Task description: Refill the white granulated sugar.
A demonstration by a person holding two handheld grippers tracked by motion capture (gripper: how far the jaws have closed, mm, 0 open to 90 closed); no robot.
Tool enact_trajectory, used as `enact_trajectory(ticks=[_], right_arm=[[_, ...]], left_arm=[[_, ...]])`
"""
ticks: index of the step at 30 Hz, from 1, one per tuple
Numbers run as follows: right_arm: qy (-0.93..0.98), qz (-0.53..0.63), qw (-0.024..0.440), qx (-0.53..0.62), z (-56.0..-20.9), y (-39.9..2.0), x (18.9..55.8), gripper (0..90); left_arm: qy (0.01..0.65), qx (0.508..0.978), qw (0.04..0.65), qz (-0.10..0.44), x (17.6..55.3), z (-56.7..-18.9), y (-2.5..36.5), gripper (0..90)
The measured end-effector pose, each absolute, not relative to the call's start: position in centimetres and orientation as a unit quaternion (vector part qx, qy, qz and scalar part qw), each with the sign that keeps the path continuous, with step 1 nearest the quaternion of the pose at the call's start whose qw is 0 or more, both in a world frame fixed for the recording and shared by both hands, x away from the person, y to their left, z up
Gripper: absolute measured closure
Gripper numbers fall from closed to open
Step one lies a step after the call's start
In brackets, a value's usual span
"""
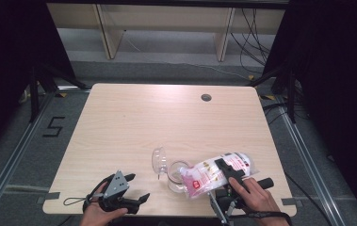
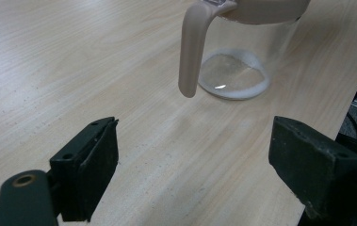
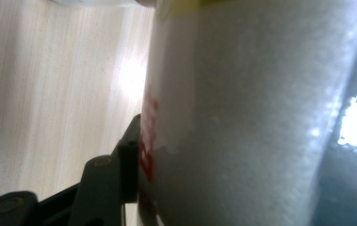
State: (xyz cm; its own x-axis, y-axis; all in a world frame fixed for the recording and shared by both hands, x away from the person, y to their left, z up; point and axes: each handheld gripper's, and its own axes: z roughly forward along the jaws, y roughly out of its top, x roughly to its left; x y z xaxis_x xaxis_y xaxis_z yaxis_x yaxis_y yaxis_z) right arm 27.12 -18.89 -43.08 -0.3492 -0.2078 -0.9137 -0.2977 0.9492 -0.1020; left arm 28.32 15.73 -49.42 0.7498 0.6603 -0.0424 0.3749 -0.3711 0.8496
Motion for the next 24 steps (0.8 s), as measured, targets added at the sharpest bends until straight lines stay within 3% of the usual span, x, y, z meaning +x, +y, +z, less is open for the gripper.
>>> enact_trajectory(ticks=[24], right_arm=[[0.819,0.031,0.552,-0.154,-43.22,-19.10,27.19,49.7]], left_arm=[[0.320,0.812,0.464,0.150,28.35,-49.52,15.67,16.2]])
